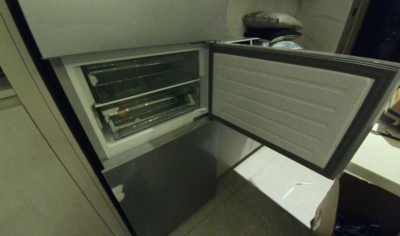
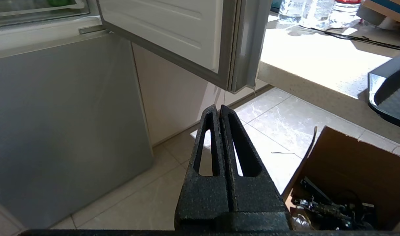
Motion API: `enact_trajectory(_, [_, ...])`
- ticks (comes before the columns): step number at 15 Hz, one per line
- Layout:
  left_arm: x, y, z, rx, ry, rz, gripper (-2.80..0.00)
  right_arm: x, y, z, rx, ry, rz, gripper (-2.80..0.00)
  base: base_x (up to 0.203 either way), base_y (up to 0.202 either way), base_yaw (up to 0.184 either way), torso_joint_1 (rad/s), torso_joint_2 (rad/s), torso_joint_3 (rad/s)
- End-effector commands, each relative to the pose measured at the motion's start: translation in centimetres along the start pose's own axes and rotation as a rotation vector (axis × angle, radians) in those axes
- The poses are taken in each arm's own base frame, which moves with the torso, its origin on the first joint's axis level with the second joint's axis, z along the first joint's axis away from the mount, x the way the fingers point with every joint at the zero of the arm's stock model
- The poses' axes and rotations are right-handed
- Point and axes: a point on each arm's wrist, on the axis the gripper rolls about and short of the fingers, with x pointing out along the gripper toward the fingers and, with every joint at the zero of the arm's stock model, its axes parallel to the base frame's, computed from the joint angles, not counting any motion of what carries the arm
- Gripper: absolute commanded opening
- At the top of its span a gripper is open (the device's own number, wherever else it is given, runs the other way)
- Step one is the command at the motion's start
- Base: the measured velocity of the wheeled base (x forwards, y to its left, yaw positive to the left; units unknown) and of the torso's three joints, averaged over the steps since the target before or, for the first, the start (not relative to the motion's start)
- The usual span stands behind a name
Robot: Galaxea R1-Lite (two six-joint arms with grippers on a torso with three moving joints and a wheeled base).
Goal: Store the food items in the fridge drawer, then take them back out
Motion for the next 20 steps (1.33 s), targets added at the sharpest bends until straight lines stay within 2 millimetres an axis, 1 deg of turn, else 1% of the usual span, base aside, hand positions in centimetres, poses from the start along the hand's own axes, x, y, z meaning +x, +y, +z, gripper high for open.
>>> enact_trajectory(1, [0.3, -0.4, -1.9, 0.040, 0.032, -0.144, -2.80, 0.2, 0.0, -0.9, 0.000, 0.029, -0.001, -2.80, 0.000, 0.000, 0.000, 0.000, 0.00, 0.000])
enact_trajectory(3, [0.3, -0.4, -1.8, 0.075, 0.013, -0.255, -2.80, 0.2, 0.0, -0.9, -0.020, 0.031, 0.006, -2.80, 0.000, 0.000, 0.000, 0.000, 0.00, 0.000])
enact_trajectory(4, [0.3, -0.4, -1.8, 0.078, 0.003, -0.263, -2.80, 0.2, 0.0, -0.9, -0.044, 0.030, 0.009, -2.80, 0.000, 0.000, 0.000, 0.000, 0.00, 0.000])
enact_trajectory(7, [-0.7, -0.2, -2.2, 0.034, -0.108, -0.180, -2.80, 0.2, 0.0, -0.9, -0.052, 0.032, 0.008, -2.80, 0.000, 0.000, 0.000, 0.000, 0.00, 0.000])
enact_trajectory(9, [-1.5, -0.1, -2.6, 0.048, -0.231, -0.162, -2.80, 0.2, 0.0, -0.9, -0.054, 0.032, 0.008, -2.80, 0.000, 0.000, 0.000, 0.000, 0.00, 0.000])
enact_trajectory(10, [-1.7, -0.1, -2.7, 0.055, -0.265, -0.166, -2.80, 0.2, 0.0, -0.9, -0.052, 0.032, 0.009, -2.80, 0.000, 0.000, 0.000, 0.000, 0.00, 0.000])
enact_trajectory(12, [-1.7, -0.1, -2.7, 0.039, -0.267, -0.172, -2.80, 0.2, 0.0, -0.9, -0.032, 0.031, 0.005, -2.80, 0.000, 0.000, 0.000, 0.000, 0.00, 0.000])
enact_trajectory(15, [-1.6, 0.0, -2.7, -0.054, -0.259, -0.145, -2.80, 0.2, 0.0, -0.9, -0.004, 0.029, 0.000, -2.80, -0.002, -0.003, 0.018, -0.002, 0.00, 0.001])
enact_trajectory(20, [-1.6, 0.0, -2.7, -0.057, -0.259, -0.147, -2.80, 0.2, 0.0, -0.9, 0.000, 0.029, -0.001, -2.80, -0.001, -0.007, 0.165, 0.002, 0.00, 0.002])
